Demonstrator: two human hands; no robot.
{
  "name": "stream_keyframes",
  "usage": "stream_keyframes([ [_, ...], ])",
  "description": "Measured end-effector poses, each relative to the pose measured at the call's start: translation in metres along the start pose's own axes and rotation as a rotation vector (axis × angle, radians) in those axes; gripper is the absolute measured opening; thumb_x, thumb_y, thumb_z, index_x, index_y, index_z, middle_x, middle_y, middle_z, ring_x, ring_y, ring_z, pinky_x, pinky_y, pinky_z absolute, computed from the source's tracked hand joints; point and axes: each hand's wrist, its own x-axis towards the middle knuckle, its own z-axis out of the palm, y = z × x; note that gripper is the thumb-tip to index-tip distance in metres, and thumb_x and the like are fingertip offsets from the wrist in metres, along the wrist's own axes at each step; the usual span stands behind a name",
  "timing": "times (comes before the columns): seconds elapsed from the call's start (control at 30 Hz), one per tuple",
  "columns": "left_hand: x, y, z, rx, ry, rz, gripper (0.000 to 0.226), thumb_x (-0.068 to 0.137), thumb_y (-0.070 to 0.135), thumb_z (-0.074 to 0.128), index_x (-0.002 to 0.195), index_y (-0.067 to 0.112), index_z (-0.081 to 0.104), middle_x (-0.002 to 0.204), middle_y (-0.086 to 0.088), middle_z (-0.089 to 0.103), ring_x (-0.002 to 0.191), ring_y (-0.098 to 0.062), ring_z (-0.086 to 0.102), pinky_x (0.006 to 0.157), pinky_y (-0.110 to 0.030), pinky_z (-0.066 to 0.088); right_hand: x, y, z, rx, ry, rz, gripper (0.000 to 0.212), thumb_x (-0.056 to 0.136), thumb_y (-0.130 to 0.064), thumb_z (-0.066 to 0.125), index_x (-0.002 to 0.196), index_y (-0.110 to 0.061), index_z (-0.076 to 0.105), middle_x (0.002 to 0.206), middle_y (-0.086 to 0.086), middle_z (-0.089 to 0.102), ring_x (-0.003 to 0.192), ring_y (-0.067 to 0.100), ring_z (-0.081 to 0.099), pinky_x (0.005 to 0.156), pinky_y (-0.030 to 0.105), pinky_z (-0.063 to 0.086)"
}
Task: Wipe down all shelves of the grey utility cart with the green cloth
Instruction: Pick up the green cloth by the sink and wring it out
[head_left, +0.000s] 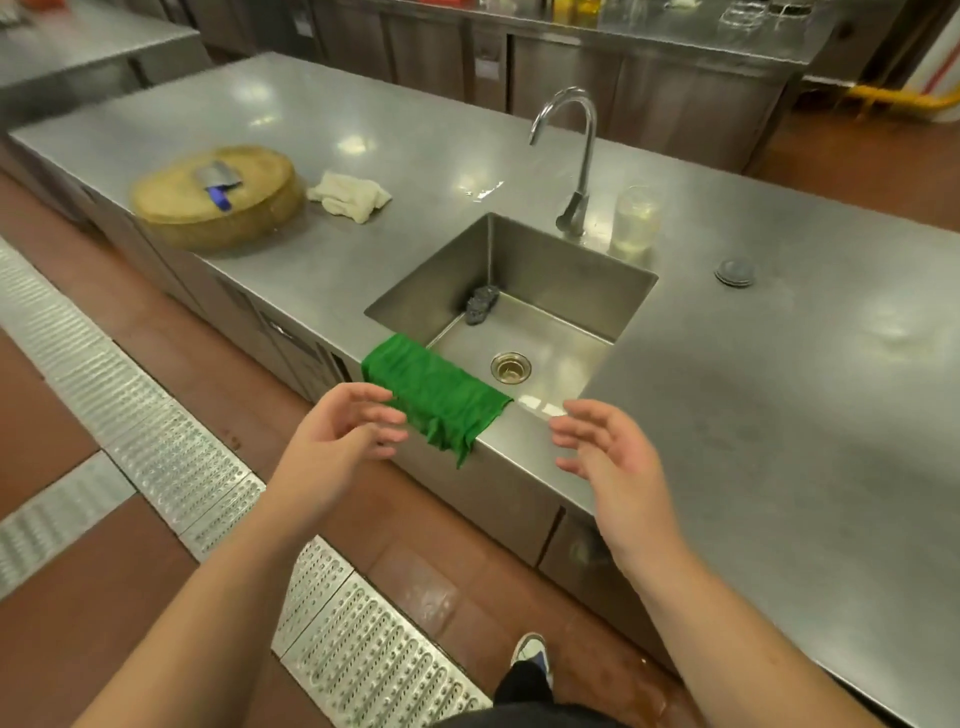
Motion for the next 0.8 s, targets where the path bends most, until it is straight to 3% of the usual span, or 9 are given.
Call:
stream_keyframes([
  [0.07, 0.027, -0.003, -0.002, 0.019, 0.015, -0.022, 0.032, 0.091, -0.013, 0.042, 0.113, 0.004, 0.058, 0.102, -0.025, 0.066, 0.095, -0.039, 0.066, 0.089, -0.052, 0.054, 0.031, 0.009, 0.007, -0.021, -0.052, 0.033, 0.039, 0.082, 0.0, 0.044, 0.112, -0.016, 0.063, 0.101, 0.003, 0.072, 0.096, 0.016, 0.066, 0.077, 0.026, 0.053],
  [0.17, 0.063, -0.008, 0.0, 0.034, 0.043, -0.052, 0.032, 0.09, -0.013, 0.042, 0.112, 0.004, 0.058, 0.102, -0.024, 0.066, 0.092, -0.035, 0.066, 0.088, -0.05, 0.055, 0.072, 0.02, 0.017, -0.068, -0.1, 0.064, 0.046, 0.088, 0.014, 0.039, 0.112, -0.018, 0.063, 0.103, 0.003, 0.072, 0.098, 0.017, 0.065, 0.081, 0.031, 0.053],
  [0.43, 0.151, -0.028, -0.02, 0.086, 0.055, -0.16, 0.033, 0.088, -0.012, 0.04, 0.113, 0.003, 0.057, 0.1, -0.021, 0.065, 0.086, -0.026, 0.068, 0.08, -0.042, 0.055, 0.134, 0.052, 0.04, -0.136, -0.067, 0.221, 0.049, 0.087, 0.015, 0.038, 0.112, -0.02, 0.061, 0.105, 0.004, 0.069, 0.096, 0.015, 0.064, 0.084, 0.03, 0.052],
  [0.67, 0.272, -0.06, -0.053, 0.188, -0.137, -0.186, 0.031, 0.09, -0.011, 0.042, 0.109, 0.008, 0.057, 0.091, -0.006, 0.065, 0.08, -0.018, 0.065, 0.071, -0.029, 0.053, 0.178, 0.101, 0.088, -0.195, 0.148, 0.352, 0.049, 0.09, 0.012, 0.039, 0.106, -0.03, 0.06, 0.103, -0.001, 0.069, 0.097, 0.012, 0.064, 0.085, 0.031, 0.049],
  [0.8, 0.341, -0.08, -0.078, 0.323, -0.288, -0.213, 0.03, 0.091, -0.007, 0.041, 0.103, 0.015, 0.057, 0.095, -0.004, 0.063, 0.091, -0.024, 0.065, 0.085, -0.044, 0.051, 0.194, 0.117, 0.131, -0.231, 0.336, 0.414, 0.043, 0.09, 0.01, 0.041, 0.117, -0.017, 0.06, 0.106, 0.001, 0.068, 0.099, 0.013, 0.064, 0.088, 0.032, 0.051],
])
